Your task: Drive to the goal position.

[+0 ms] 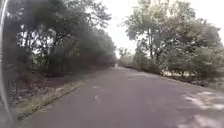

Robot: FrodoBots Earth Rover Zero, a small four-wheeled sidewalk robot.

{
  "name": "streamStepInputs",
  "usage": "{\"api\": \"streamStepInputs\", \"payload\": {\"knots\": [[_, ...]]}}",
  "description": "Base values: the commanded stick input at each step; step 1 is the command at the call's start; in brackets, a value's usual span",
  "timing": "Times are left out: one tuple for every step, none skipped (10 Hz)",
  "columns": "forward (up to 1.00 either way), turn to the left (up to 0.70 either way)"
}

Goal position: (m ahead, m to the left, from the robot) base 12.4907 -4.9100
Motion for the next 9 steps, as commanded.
{"api": "streamStepInputs", "payload": {"knots": [[0.70, 0.00], [0.70, 0.00], [0.70, 0.00], [0.70, 0.00], [0.70, 0.00], [0.70, 0.00], [0.70, 0.00], [0.70, 0.00], [0.70, 0.00]]}}
